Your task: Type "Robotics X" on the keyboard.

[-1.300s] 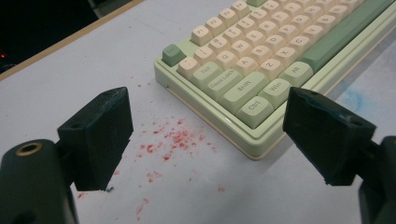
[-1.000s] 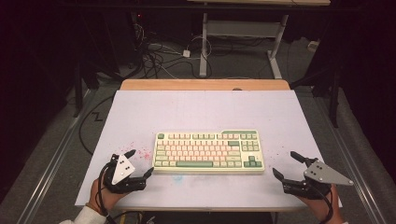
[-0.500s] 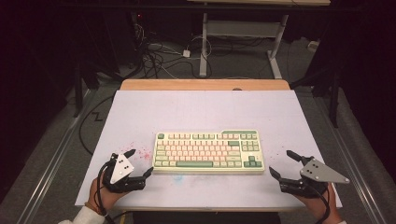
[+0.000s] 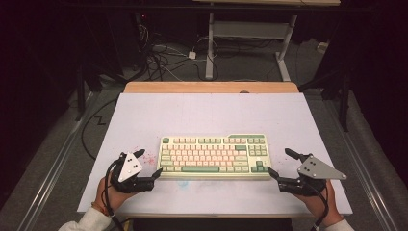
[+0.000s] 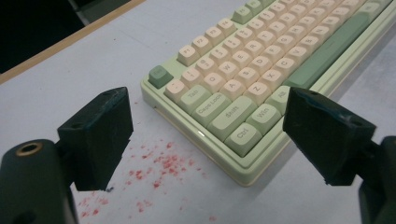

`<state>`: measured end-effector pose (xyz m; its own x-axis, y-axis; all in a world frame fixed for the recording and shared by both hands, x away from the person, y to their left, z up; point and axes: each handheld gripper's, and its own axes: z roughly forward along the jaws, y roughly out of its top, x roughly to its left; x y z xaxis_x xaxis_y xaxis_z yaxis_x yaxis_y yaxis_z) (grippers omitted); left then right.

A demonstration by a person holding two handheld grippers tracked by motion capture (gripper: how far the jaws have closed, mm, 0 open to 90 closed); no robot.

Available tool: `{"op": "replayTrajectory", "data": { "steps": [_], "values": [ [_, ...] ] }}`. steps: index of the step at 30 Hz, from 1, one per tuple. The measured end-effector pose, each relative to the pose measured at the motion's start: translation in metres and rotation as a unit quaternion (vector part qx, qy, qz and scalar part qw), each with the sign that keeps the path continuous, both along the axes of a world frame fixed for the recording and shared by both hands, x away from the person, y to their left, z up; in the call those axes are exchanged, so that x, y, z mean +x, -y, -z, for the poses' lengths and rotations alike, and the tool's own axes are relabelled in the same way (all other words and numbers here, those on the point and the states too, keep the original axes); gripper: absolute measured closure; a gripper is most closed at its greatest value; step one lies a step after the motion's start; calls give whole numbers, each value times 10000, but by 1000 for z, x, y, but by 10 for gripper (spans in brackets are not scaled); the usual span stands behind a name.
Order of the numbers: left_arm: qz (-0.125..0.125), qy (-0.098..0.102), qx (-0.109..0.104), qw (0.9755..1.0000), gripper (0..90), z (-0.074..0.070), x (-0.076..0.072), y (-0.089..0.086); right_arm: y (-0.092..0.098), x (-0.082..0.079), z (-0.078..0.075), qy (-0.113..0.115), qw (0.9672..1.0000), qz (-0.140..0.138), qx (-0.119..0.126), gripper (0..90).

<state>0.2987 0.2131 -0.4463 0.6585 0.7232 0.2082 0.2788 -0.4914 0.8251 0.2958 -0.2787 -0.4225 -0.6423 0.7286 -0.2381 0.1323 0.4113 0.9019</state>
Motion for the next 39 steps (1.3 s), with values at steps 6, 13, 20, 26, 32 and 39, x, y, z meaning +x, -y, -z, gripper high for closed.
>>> {"op": "replayTrajectory", "data": {
  "steps": [6, 13, 20, 26, 32, 39],
  "values": [
    [139, -56, 12, 9999, 154, -3, 6, 11, -6, 9, -2, -63, 10000, -23, 63, 199],
    [256, -59, -6, 9997, 155, -7, 13, 18, -11, 16, -4, -172, 9996, -99, 207, 219],
    [355, -125, 23, 9993, 156, -5, 20, 24, -20, 23, -4, -232, 9994, -166, 184, 230],
    [406, -108, 37, 9991, 155, -7, 26, 30, -23, 25, -5, -252, 9994, -200, 151, 227],
    [456, -31, 66, 9989, 155, -10, 33, 38, -26, 28, -4, -295, 9992, -229, 106, 246],
    [395, -109, -9, 9992, 207, -12, 40, 41, -45, 39, 2, -668, 9956, -640, -128, 661]
  ]
}}
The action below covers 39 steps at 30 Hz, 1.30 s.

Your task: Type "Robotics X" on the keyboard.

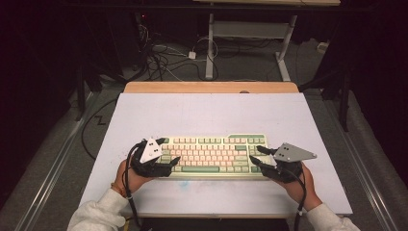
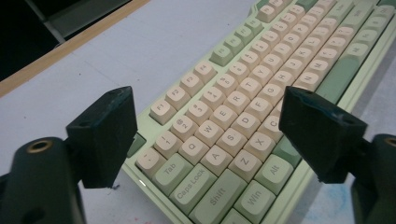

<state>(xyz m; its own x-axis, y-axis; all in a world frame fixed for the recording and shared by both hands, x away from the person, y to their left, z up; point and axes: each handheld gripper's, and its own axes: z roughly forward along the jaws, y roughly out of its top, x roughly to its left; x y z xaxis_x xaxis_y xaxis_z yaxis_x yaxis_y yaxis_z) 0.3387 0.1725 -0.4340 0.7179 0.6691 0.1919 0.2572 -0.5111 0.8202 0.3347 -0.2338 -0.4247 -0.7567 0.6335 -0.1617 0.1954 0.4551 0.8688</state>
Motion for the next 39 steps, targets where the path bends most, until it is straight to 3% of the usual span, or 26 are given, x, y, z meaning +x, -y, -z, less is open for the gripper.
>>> {"op": "replayTrajectory", "data": {
  "steps": [1, 2, 4, 6, 7, 12, 13, 17, 24, 33, 39],
  "values": [
    [48, -19, -13, 10000, 207, 0, 0, 0, 0, 0, 0, 0, 10000, 0, 0, 661],
    [146, -94, -52, 9998, 322, 0, 0, 0, -6, 3, 3, -105, 9999, -58, -110, 762],
    [282, -185, -31, 9994, 410, -1, 2, 0, -9, 5, 5, -167, 9997, -99, -155, 797],
    [312, -261, 47, 9992, 460, 0, 3, 1, -16, 10, 9, -327, 9988, -192, -297, 896],
    [329, -288, 50, 9990, 524, 0, 4, 1, -17, 12, 11, -387, 9985, -217, -333, 900],
    [271, -264, 114, 9992, 654, -1, 3, 2, -25, 16, 16, -532, 9967, -281, -552, 900],
    [277, -291, 83, 9992, 733, -1, 4, 2, -26, 16, 17, -544, 9963, -277, -598, 900],
    [274, -379, 135, 9988, 866, -2, 6, 3, -29, 17, 21, -592, 9953, -294, -713, 900],
    [293, -431, 161, 9985, 878, -7, 10, 8, -33, 17, 28, -630, 9930, -262, -969, 900],
    [348, -433, 214, 9982, 878, -9, 12, 14, -32, 19, 32, -681, 9926, -171, -987, 900],
    [456, -549, 350, 9968, 878, -8, 17, 22, -31, 19, 32, -702, 9925, -169, -989, 900]
  ]
}}
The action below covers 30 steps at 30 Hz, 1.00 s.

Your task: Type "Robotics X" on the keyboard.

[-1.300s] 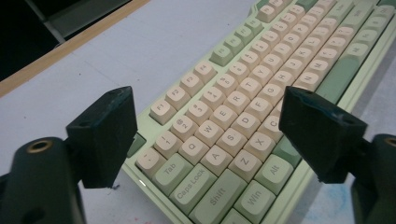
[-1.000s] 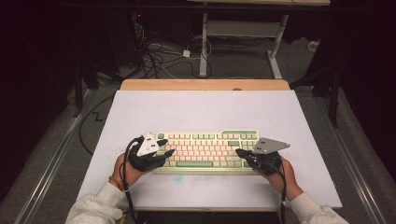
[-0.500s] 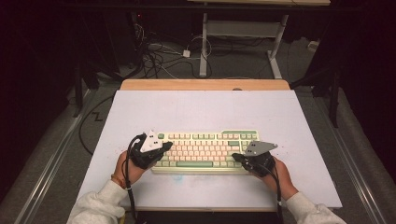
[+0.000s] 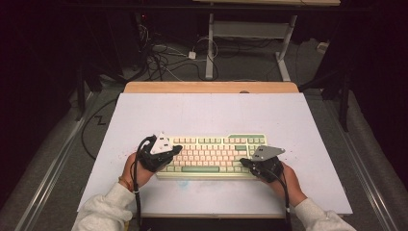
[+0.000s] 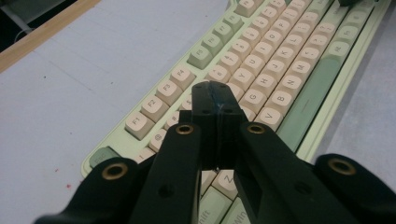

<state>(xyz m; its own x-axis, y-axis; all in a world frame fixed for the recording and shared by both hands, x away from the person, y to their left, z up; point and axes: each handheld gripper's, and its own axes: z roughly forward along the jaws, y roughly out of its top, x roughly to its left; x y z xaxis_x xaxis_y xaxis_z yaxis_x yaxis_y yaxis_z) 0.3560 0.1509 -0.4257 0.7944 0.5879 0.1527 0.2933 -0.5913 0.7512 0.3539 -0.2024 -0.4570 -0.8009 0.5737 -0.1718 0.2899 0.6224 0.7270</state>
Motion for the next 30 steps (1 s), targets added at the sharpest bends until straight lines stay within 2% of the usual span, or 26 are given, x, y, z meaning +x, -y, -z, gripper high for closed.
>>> {"op": "replayTrajectory", "data": {
  "steps": [19, 20, 30],
  "values": [
    [146, -329, 293, 9989, 878, 16, 25, 29, -1, -1, 1, 39, 10000, 25, 1, 900],
    [172, -349, 361, 9986, 877, 17, 26, 31, -1, -1, 1, 40, 10000, 26, -2, 900],
    [104, -373, 485, 9981, 877, 23, 31, 37, -1, -2, 1, 72, 10000, 31, -35, 900]
  ]
}}
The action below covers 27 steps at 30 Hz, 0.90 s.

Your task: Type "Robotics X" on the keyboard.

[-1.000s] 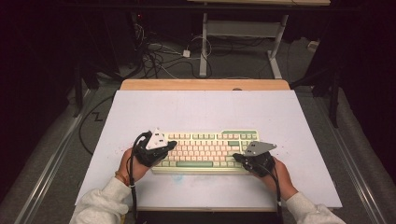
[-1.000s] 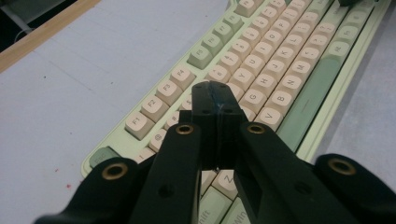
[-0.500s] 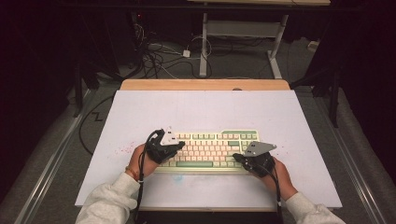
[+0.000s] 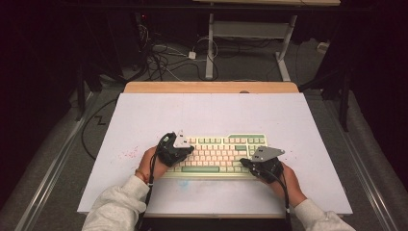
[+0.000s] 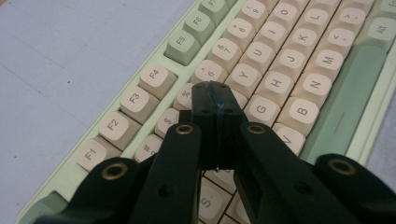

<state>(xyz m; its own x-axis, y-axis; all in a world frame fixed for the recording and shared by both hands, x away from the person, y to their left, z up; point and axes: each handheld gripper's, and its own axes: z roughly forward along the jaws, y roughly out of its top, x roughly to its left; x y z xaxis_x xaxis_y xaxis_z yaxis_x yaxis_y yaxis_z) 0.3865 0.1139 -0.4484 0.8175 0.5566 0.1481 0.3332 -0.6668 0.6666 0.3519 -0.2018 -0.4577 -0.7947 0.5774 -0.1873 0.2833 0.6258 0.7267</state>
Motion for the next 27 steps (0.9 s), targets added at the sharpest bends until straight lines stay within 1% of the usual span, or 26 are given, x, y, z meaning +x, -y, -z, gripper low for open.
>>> {"op": "replayTrajectory", "data": {
  "steps": [10, 15, 19, 20, 21, 22, 23, 25, 27],
  "values": [
    [-14, 32, 6, 10000, 877, 0, -1, 0, -1, 0, 0, 9, 10000, -6, -28, 900],
    [-22, 13, -3, 10000, 876, 1, -1, 0, -1, 0, 0, 15, 10000, -4, -30, 900],
    [-2, -7, 49, 10000, 877, 3, 0, 1, -1, 0, 0, 17, 10000, -6, -26, 900],
    [-3, -24, 41, 10000, 877, 3, 0, 2, -1, 0, 0, 17, 10000, -4, -29, 900],
    [10, -84, 90, 9999, 877, 4, 0, 2, -1, 0, 0, 18, 10000, 0, -31, 900],
    [3, -52, 63, 10000, 877, 6, 0, 2, -1, 0, 0, 23, 10000, -4, -36, 900],
    [-6, -66, 46, 10000, 877, 6, 0, 2, -1, 0, 0, 20, 10000, -1, -38, 900],
    [-2, -29, 90, 10000, 877, 5, -1, 2, -1, 0, -1, 14, 10000, -4, -57, 900],
    [-14, 43, 22, 10000, 877, 2, -3, 0, -1, 0, -1, -8, 10000, 9, -52, 900]
  ]
}}
